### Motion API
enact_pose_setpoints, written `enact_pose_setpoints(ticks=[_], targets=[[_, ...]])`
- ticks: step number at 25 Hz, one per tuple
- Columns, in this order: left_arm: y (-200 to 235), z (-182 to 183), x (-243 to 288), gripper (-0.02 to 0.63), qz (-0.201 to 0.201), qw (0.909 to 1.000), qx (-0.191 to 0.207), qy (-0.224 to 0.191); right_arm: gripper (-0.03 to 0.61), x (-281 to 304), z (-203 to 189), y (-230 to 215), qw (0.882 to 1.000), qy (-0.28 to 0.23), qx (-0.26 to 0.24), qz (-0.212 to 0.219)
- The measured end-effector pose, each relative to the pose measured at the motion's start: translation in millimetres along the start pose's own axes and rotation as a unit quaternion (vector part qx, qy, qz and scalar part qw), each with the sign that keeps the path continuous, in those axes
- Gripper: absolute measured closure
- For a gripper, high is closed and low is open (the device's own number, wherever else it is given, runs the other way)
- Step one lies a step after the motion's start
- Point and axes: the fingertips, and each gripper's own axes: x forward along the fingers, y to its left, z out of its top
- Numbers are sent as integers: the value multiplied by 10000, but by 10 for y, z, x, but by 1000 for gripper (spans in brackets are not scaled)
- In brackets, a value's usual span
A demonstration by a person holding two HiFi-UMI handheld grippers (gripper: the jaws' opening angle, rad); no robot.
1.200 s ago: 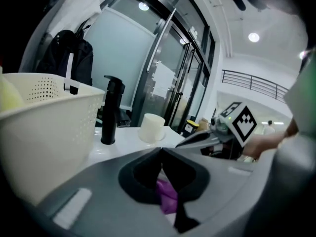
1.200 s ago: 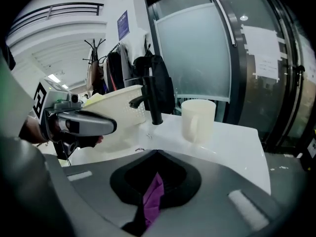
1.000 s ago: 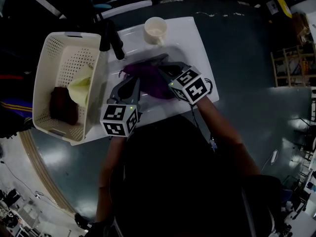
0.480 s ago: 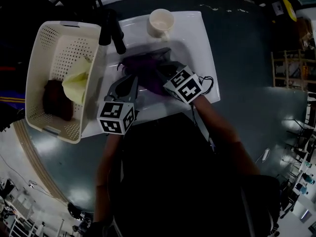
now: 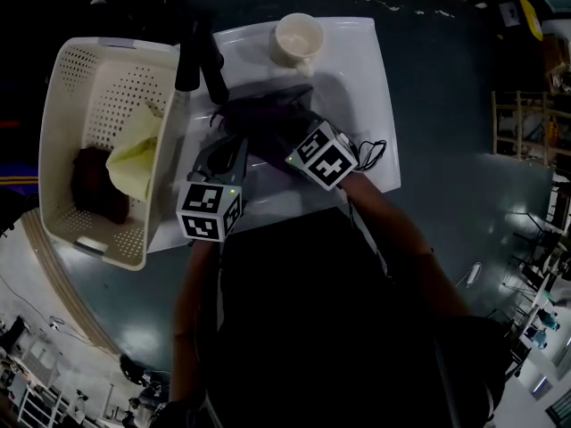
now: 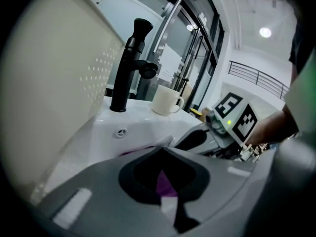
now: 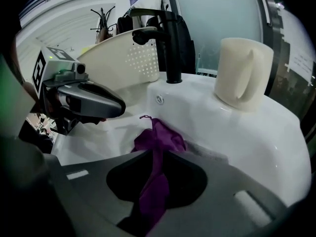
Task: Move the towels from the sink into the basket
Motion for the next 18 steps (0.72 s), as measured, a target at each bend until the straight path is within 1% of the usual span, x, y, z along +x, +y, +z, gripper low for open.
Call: enact_pose_setpoints(ticks=[3, 9, 14, 18], targets=[[19, -35, 67, 609, -15, 10000, 24, 68, 487, 86, -60, -27, 9999, 106, -93, 21], [15, -53, 132, 609, -86, 9999, -3, 117, 388, 258, -188, -104, 9978, 474, -448, -94], [61, -62, 154, 609, -34, 9998, -70, 179, 365, 384, -211, -150, 9950, 646, -713, -249], [91, -86, 174, 609, -10, 9997, -132, 217, 353, 487, -306, -130, 9932, 867, -761, -160]])
